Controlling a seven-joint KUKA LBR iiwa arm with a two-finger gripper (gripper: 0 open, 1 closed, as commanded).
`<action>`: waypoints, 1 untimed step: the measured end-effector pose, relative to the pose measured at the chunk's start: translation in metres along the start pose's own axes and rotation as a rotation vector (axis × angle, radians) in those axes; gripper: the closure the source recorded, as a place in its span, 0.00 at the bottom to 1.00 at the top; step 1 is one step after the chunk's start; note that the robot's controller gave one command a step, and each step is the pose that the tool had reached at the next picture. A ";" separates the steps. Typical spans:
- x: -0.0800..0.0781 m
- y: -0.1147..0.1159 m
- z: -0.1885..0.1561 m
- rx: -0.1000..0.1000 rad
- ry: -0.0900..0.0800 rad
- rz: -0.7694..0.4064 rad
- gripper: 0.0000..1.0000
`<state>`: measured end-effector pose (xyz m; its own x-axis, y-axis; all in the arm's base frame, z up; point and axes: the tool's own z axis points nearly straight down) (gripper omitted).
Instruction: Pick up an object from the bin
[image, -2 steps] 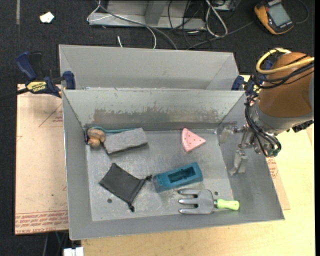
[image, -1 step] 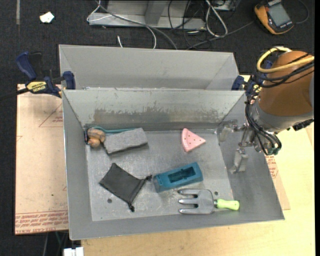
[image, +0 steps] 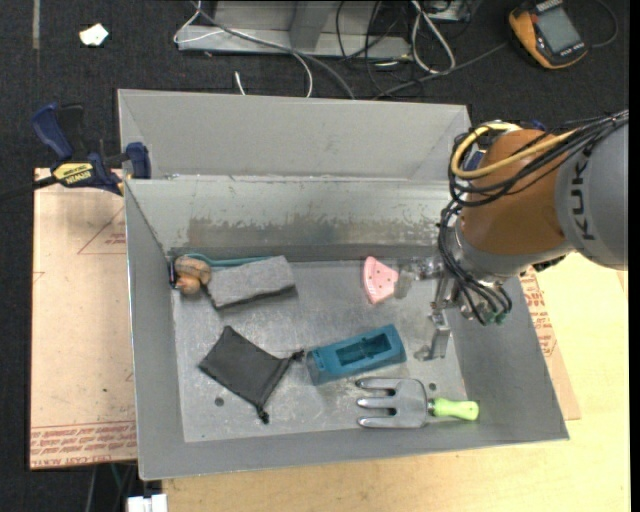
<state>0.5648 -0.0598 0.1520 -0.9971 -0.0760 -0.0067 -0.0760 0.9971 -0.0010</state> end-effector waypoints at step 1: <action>0.001 0.015 0.048 0.000 -0.002 0.087 0.00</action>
Offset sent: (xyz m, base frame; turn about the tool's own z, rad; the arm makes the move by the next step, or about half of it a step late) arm -0.0592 0.0521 -0.0793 -0.0433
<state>0.5628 -0.0447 0.1044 -0.9999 0.0111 -0.0089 0.0111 0.9999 -0.0002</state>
